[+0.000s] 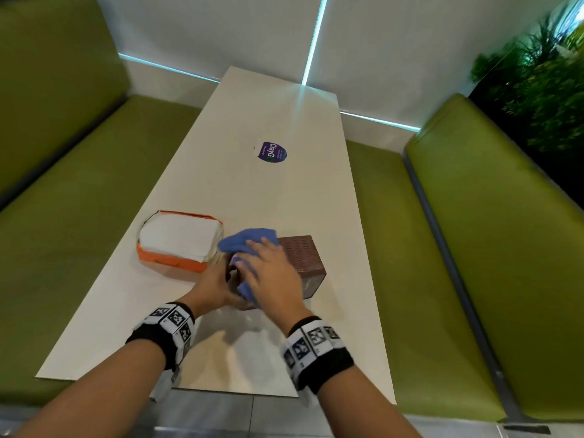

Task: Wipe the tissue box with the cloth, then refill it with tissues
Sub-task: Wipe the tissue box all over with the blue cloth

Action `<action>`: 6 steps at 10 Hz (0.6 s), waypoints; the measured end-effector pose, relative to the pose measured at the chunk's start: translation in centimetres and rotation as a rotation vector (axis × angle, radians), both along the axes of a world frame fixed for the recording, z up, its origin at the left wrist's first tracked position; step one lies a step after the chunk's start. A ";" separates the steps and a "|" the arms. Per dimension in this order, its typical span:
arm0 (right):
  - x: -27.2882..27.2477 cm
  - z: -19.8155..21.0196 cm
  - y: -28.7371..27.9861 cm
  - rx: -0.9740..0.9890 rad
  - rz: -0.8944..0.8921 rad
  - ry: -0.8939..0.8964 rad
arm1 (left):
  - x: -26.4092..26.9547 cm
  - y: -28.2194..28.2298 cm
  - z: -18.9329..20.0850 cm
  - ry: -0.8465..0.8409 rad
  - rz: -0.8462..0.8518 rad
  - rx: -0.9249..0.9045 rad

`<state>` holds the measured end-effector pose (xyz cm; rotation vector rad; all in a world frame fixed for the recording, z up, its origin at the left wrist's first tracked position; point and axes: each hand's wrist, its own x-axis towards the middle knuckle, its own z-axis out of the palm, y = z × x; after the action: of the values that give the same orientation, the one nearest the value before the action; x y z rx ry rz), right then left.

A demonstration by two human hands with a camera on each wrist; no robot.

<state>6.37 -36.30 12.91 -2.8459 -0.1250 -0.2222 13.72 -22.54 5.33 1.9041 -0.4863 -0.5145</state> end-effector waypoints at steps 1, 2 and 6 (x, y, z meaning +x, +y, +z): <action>-0.4 0.6 -5.8 0.106 -0.233 -0.007 | -0.2 -0.3 0.9 0.053 -0.032 -0.113; -1.3 0.4 -9.5 0.464 -0.544 0.049 | -0.2 -0.2 1.0 0.066 -0.047 -0.138; -8.6 -3.0 -11.3 1.949 -0.815 0.232 | -2.4 0.8 2.2 0.395 0.159 -0.461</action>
<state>-2.21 -47.65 9.96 -0.8213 0.8135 -0.0541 11.33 -21.70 7.55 1.3437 -0.1702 -0.5974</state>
